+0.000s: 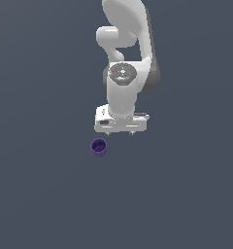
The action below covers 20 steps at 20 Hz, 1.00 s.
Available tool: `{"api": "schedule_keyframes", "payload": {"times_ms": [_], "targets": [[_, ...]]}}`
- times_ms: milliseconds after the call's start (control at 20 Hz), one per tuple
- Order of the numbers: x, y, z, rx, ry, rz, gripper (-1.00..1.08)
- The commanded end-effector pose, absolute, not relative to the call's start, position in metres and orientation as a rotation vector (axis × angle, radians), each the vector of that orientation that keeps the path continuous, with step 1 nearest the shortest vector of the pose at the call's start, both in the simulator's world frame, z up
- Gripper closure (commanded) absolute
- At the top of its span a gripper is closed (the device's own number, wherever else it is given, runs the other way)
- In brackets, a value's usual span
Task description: Pick up the object and move it to a goal position.
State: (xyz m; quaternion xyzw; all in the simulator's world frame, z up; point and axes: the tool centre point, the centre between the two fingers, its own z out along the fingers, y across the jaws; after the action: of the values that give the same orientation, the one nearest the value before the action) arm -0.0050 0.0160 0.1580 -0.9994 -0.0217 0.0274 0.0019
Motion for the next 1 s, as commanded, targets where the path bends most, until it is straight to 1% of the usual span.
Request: {"api": "schedule_keyframes", "payload": {"times_ms": [0, 300, 500, 950], "targets": [[-0.005, 0.016, 0.158, -3.136, -0.068, 0.086, -0.20], [-0.002, 0.022, 0.169, -3.132, -0.058, 0.069, -0.20], [-0.002, 0.020, 0.168, -3.129, -0.046, 0.068, -0.20], [-0.002, -0.005, 0.152, -3.071, 0.174, 0.045, -0.20]]}}
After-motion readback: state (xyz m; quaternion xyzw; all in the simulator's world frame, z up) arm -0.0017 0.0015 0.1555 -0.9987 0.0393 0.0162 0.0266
